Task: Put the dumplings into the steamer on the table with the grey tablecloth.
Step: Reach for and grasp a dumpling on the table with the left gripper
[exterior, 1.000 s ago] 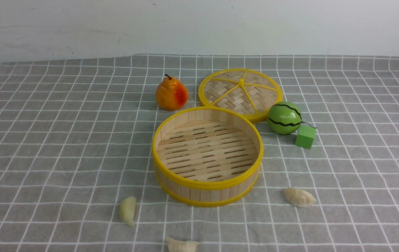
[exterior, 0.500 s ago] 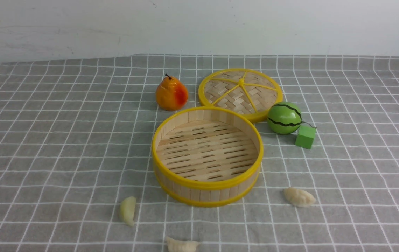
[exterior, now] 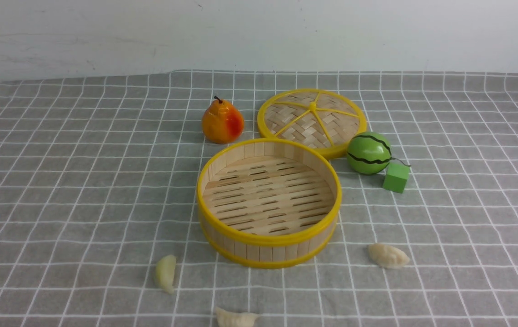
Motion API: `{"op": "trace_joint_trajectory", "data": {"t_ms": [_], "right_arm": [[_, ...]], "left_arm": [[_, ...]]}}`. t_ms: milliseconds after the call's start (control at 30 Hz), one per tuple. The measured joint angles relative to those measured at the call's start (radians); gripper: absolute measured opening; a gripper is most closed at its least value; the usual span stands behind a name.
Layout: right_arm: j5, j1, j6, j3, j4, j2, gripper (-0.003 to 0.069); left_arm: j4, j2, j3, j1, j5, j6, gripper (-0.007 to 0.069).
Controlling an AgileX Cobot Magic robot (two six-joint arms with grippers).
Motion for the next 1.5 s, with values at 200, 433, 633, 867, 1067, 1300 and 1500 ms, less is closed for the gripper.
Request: {"op": "trace_joint_trajectory", "data": {"t_ms": [200, 433, 633, 867, 1067, 1300, 1500], "right_arm": [[0.0, 0.0, 0.0, 0.0, 0.0, 0.0, 0.024], [0.0, 0.0, 0.0, 0.0, 0.0, 0.0, 0.024], [0.0, 0.0, 0.0, 0.0, 0.0, 0.0, 0.024], [0.0, 0.0, 0.0, 0.0, 0.0, 0.0, 0.024], [0.0, 0.0, 0.0, 0.0, 0.0, 0.0, 0.024], [0.0, 0.0, 0.0, 0.0, 0.0, 0.0, 0.024], [0.0, 0.0, 0.0, 0.0, 0.0, 0.0, 0.024]], "left_arm": [[0.0, 0.0, 0.0, -0.073, 0.0, 0.0, 0.0237], [0.0, 0.0, 0.0, -0.079, 0.0, 0.0, 0.0237], [0.0, 0.0, 0.0, -0.079, 0.0, 0.0, 0.0237], [-0.001, 0.0, 0.0, -0.079, 0.0, 0.0, 0.0237], [-0.002, 0.0, 0.0, -0.079, 0.0, 0.0, 0.0237], [-0.002, 0.0, 0.0, -0.079, 0.0, 0.0, 0.0237], [0.001, 0.0, 0.0, -0.079, 0.0, 0.0, 0.0237]]}}
